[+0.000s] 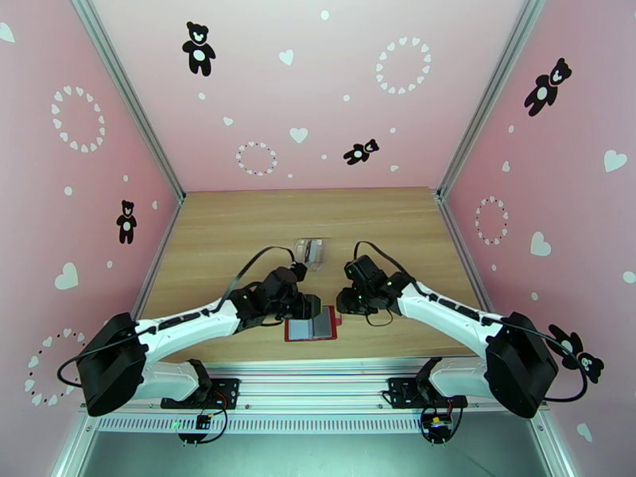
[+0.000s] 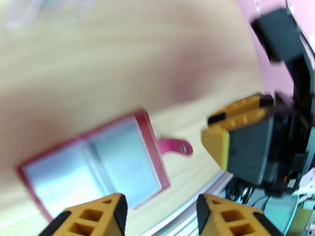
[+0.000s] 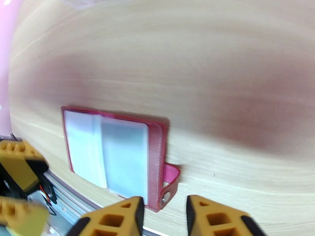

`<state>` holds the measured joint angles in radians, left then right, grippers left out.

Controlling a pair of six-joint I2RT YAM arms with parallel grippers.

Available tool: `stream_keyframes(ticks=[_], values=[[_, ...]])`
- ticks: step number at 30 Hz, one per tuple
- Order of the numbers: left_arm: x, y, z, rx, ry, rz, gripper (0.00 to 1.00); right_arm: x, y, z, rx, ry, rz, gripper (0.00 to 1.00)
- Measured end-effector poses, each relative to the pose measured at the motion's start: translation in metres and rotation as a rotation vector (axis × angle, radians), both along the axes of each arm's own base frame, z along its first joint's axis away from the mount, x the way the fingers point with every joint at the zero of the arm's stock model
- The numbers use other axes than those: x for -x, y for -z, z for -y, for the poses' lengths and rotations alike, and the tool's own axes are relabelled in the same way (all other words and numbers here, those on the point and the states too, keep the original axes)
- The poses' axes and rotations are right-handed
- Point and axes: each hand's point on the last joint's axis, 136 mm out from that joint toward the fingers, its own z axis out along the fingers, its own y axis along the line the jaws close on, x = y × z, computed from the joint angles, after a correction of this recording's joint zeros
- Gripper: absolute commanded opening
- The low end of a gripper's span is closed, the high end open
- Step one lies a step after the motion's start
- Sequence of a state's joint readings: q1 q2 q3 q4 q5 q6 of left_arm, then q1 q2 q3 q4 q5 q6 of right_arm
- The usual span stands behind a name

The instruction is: Put the credit cards into the card holder

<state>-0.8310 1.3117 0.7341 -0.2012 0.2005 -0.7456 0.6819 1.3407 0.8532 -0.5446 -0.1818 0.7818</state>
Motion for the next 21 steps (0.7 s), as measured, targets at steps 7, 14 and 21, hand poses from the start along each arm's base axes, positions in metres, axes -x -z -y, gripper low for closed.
stream_keyframes(ticks=[7, 14, 21], values=[[-0.037, 0.005, -0.049, -0.057, -0.137, -0.019, 0.51, -0.053, -0.035, -0.028, 0.001, -0.027, 0.057, 0.57], [-0.079, -0.002, -0.072, -0.058, -0.225, -0.025, 0.51, -0.114, -0.051, -0.065, 0.054, -0.071, 0.074, 0.67], [-0.127, 0.014, -0.074, -0.081, -0.272, -0.064, 0.5, -0.166, -0.054, -0.088, 0.133, -0.088, 0.097, 0.68]])
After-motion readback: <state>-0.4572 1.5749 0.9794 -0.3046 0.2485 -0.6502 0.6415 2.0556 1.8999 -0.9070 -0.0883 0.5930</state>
